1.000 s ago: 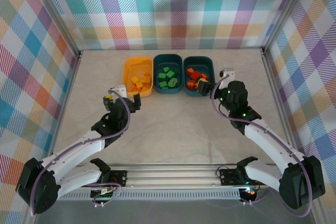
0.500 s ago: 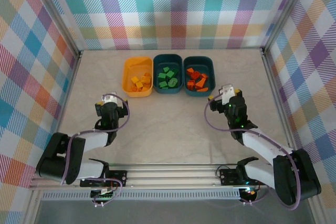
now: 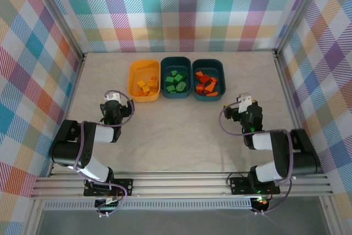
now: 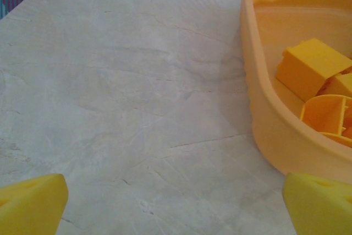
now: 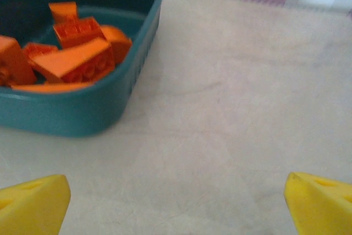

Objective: Sort the legos into containers by color

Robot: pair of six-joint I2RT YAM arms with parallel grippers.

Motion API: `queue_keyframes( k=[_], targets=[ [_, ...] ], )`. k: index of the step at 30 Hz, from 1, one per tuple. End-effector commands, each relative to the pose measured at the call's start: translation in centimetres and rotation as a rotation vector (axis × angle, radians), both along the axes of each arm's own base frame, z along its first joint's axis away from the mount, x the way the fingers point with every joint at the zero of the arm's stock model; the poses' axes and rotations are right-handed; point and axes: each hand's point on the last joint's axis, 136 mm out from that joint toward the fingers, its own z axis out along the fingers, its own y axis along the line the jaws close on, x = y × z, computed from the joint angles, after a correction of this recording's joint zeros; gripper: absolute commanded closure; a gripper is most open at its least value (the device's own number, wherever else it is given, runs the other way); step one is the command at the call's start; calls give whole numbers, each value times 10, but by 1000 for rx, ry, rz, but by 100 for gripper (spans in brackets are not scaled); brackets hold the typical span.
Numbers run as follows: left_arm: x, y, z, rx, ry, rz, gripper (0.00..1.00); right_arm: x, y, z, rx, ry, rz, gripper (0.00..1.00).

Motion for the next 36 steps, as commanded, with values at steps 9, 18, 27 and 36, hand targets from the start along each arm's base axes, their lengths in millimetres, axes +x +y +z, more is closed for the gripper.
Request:
queue_keyframes(
  k=[9,18,27,36],
  targets=[
    [6,0,7,-23,-26,-10,0,34,-14,19,180,15,-6,0],
    [6,0,8,-23,-27,-10,0,34,-14,19,169,14,-8,0],
    [6,0,8,-23,-26,-10,0,34,-13,20,169,10,-7,0],
    [6,0,7,-24,-26,-11,0,34,-13,20,168,9,-7,0]
  ],
)
